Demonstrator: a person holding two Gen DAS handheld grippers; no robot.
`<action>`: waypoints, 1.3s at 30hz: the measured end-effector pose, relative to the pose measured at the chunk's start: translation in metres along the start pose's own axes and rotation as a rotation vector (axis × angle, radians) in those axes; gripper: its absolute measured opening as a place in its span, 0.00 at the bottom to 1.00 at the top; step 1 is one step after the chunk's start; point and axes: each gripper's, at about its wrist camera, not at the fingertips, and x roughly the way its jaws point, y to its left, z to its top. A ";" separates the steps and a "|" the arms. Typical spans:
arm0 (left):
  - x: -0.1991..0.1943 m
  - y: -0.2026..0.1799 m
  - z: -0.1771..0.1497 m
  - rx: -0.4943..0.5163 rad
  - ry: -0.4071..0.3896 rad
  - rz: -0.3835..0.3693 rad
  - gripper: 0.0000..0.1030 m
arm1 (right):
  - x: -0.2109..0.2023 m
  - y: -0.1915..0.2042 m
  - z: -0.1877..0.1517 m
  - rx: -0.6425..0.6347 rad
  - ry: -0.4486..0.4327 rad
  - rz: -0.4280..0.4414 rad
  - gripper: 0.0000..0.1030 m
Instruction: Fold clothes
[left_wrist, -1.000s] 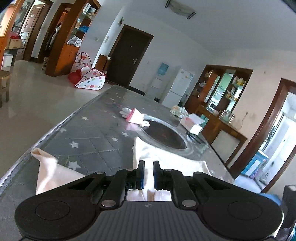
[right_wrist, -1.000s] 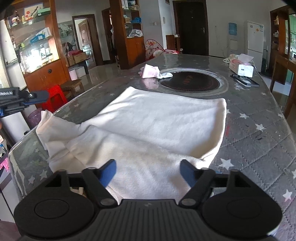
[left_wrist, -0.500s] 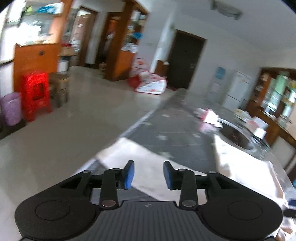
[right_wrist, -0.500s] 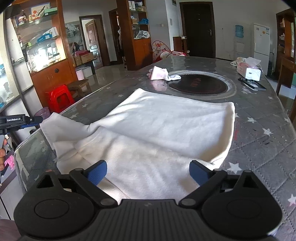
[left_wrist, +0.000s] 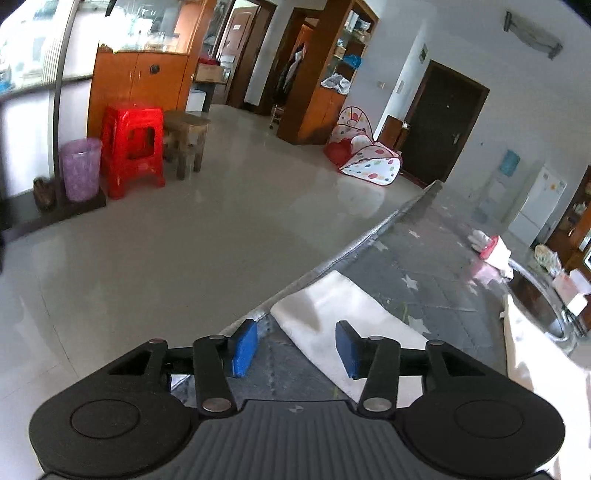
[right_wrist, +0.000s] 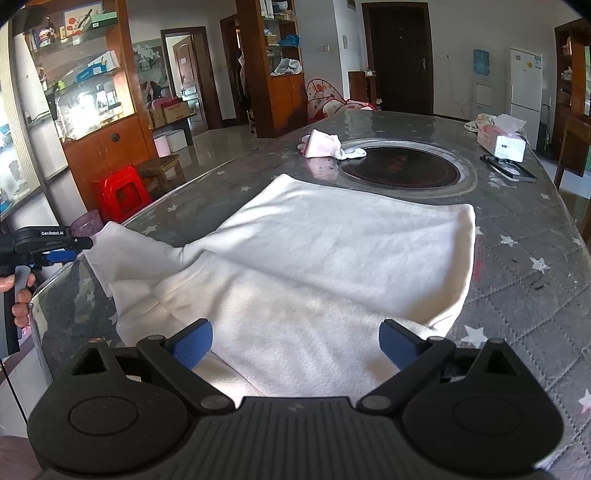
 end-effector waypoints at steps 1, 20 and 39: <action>0.002 0.001 0.000 -0.004 0.003 -0.009 0.47 | 0.000 0.000 0.000 -0.001 -0.001 0.000 0.95; -0.042 -0.067 0.010 0.037 0.033 -0.567 0.09 | -0.011 -0.010 0.000 0.025 -0.046 -0.046 0.95; -0.052 -0.165 -0.022 0.310 0.207 -0.813 0.42 | -0.025 -0.014 0.003 0.044 -0.060 -0.019 0.73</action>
